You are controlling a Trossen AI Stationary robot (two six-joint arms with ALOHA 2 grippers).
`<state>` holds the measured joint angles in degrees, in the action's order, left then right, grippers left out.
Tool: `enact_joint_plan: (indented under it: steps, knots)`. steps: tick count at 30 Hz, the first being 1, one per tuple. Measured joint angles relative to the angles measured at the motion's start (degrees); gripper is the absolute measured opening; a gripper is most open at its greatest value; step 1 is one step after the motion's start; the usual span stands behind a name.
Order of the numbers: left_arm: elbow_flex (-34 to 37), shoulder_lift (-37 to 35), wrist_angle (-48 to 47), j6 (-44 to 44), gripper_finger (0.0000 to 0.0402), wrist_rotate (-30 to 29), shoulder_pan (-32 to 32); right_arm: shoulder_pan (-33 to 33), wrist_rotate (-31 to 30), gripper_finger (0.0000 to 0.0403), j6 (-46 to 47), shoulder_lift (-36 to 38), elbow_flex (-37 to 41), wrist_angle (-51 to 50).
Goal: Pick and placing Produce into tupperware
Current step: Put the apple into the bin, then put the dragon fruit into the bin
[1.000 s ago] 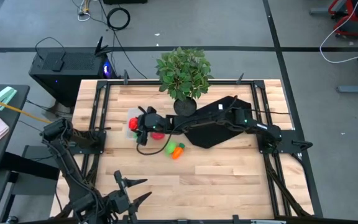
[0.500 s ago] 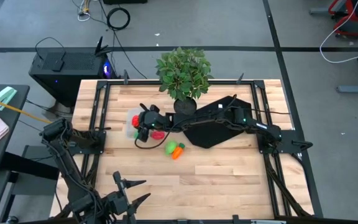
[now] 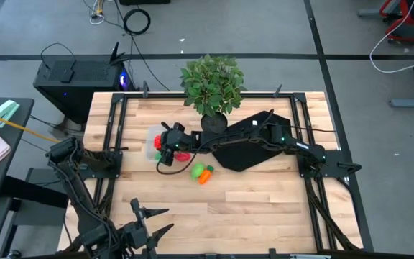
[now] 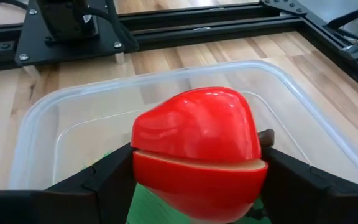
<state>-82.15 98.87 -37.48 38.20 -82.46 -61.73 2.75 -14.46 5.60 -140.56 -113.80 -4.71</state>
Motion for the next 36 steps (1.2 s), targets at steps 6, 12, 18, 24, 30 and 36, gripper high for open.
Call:
enact_joint_plan:
  steps: [6,12,18,24,30,36]
  knots:
    - [0.0,0.0,0.0,0.0,0.0231,0.0,0.0,0.0,0.0,0.0317,0.3,0.0,0.0,0.1]
    - [0.0,0.0,0.0,0.0,0.0231,0.0,0.0,0.0,0.0,0.0320,0.1,0.0,0.0,0.2]
    - [0.0,0.0,0.0,0.0,0.0231,0.0,0.0,-0.9,-0.1,0.0314,-2.4,1.0,0.1,-0.7]
    - [0.0,0.0,0.0,0.0,0.0231,0.0,0.1,-3.5,-1.8,0.0311,-7.6,5.7,0.1,-3.2]
    - [0.0,0.0,0.0,0.1,0.0231,0.0,0.2,-6.5,-2.1,0.0311,-10.3,11.3,-0.1,-14.5]
    - [0.0,0.0,0.1,0.1,0.0231,0.2,0.2,-10.1,-3.9,0.0308,-10.0,13.0,0.0,-33.2]
